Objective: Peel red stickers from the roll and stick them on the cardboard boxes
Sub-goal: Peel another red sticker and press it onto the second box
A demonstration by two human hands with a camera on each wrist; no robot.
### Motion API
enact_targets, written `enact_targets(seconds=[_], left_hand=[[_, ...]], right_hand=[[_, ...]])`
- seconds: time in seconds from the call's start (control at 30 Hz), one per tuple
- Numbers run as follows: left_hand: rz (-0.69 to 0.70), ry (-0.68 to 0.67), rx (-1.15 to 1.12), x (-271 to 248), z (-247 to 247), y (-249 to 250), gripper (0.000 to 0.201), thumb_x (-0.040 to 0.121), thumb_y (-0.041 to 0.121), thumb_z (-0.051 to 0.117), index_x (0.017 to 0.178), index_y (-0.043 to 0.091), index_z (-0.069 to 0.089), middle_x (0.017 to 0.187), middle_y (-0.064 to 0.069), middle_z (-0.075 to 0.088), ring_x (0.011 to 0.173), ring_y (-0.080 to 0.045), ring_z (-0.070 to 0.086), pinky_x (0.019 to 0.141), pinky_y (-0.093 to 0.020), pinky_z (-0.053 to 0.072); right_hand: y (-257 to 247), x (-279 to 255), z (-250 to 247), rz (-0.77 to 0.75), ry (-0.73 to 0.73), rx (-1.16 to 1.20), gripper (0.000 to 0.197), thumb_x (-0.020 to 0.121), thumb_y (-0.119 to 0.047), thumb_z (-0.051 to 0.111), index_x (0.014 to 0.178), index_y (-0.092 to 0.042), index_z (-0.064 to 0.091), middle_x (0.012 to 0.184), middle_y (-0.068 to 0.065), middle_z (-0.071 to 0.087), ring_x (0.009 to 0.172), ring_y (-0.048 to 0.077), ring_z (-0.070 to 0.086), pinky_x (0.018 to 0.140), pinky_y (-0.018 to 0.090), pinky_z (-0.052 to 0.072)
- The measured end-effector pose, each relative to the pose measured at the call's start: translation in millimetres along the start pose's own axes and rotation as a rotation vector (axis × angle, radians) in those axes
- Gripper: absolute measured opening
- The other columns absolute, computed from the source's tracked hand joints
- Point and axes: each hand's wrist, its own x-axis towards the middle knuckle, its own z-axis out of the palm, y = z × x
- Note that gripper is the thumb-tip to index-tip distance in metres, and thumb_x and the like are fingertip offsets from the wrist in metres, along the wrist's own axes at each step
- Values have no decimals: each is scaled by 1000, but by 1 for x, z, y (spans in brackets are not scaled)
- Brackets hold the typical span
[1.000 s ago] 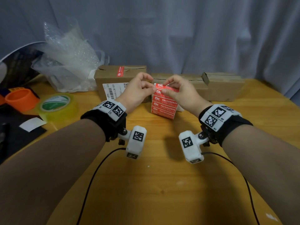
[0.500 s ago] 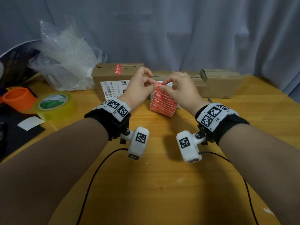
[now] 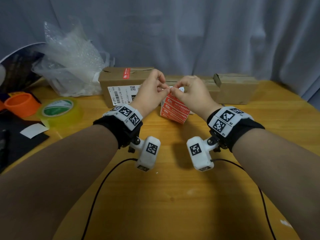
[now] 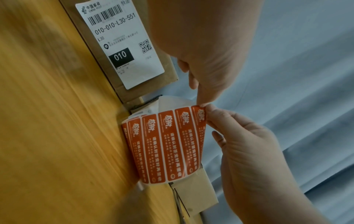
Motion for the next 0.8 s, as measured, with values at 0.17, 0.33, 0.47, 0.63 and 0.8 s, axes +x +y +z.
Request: enact_targets(seconds=[0.17,0.33,0.47,0.63,0.8], left_hand=[[-117,-44,-118,1,-1,2,27,87,7,63,95,16,39,81,-1,64,67,-7,58,58,-13,47],[-226,-58,-153,3,-1,7,25,88,8,61,100,14,40,81,-1,61,67,-8,59,54,-14,48],[-327,-16,-147,7,-1,7,21,89,11,59,102,14,43,86,-2,58,67,-9,55,55,-20,43],[-426,31,-123,3,-1,-2,19,89,10,58,103,11,45,83,4,53,69,-5,50,57,-18,41],[-477,75,-68,-6,0,-16,15,87,7,60,91,14,48,80,6,47,71,-2,45,58,-15,37]], right_hand=[[-4,1,1,131,17,114,15,77,-37,62,64,-33,56,87,-9,56,94,18,57,96,52,42],[1,3,0,265,24,203,17,75,-40,58,62,-29,56,80,-11,61,87,19,62,91,54,47],[7,2,-6,378,69,313,16,82,-33,58,70,-23,60,76,-2,67,78,18,66,77,42,56],[24,-2,-12,420,124,332,14,84,-26,58,76,-15,61,73,-7,60,70,5,54,66,22,45],[36,-6,-16,480,170,300,15,79,-27,58,66,-22,58,69,-7,58,75,15,56,75,37,52]])
